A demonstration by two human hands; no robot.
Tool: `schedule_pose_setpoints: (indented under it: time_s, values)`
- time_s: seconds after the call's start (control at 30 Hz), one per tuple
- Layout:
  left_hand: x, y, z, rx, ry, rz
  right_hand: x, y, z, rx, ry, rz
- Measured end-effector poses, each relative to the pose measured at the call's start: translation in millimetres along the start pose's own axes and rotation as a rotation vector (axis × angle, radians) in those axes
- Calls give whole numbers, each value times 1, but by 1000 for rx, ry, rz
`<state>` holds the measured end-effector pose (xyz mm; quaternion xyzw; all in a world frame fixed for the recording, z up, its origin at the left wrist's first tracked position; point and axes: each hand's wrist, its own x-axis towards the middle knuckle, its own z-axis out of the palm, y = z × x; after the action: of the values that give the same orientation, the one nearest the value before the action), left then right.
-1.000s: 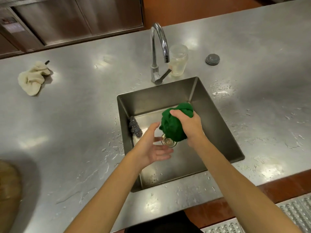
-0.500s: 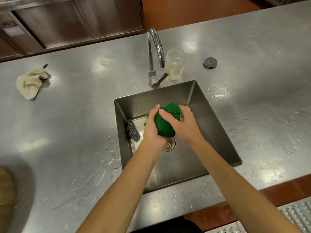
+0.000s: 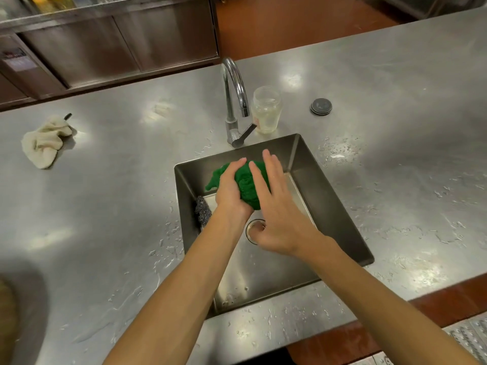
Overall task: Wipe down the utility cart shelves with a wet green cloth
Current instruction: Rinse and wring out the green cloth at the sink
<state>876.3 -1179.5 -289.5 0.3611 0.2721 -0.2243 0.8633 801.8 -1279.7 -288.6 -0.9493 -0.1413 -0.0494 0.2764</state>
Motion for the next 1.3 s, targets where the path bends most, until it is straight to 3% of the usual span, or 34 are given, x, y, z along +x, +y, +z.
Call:
schedule_pose_setpoints:
  time_s: [0.2,0.37,0.63,0.8,0.97,1.13,1.3]
  values:
    - [-9,-6,15,40,16,46,28,13,15,-262,230,167]
    - [-13,5,20,108,-115,59,42,23,3,-273,312,196]
    - [-18,13,34,377,-4,369,46,20,-34,190,48,206]
    - [-21,22,44,477,-114,434,55,24,-40,566,-144,313]
    - [-21,24,44,586,-213,441,51,29,-34,886,-230,340]
    - [-18,18,38,628,-217,411,45,38,-27,963,-413,404]
    - [-17,5,33,496,-126,392,44,46,-34,887,-516,430]
